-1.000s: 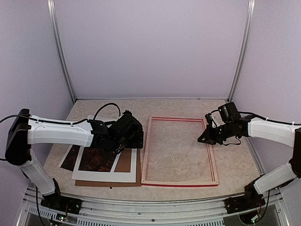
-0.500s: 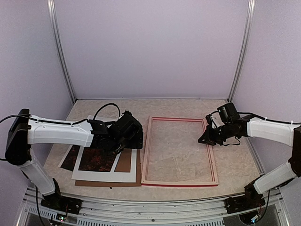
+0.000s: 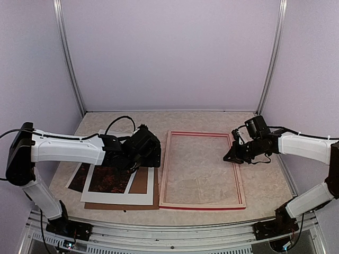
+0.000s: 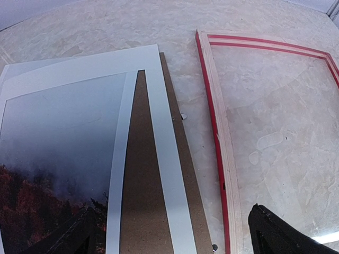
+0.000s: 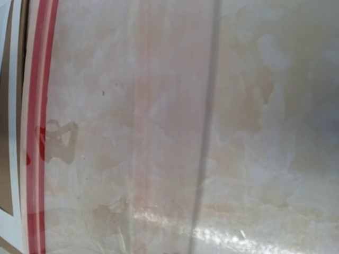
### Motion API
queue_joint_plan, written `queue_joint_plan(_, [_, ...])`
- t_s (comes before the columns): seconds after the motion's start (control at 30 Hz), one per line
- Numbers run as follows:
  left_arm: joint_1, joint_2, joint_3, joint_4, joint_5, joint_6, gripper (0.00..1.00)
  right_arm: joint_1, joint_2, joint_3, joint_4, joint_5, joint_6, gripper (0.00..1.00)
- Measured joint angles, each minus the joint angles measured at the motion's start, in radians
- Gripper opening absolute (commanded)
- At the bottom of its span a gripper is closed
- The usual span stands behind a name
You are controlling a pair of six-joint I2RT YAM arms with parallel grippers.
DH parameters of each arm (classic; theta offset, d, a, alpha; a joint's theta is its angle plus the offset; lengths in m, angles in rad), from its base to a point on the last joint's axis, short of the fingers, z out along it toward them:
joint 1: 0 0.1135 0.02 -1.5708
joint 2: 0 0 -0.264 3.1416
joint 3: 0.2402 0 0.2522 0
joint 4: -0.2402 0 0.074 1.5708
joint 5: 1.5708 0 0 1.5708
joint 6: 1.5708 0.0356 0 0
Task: Put the photo into the frame
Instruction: Place the glass panel at the frame body.
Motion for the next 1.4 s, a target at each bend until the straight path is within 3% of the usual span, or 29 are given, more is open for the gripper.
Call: queue_joint_plan(1.4, [-0.007,0.014,0.01,-0.003,-0.014,0.0,0.99,0.0,-0.001,0.0,-0.036,0.033,-0.004,0.0])
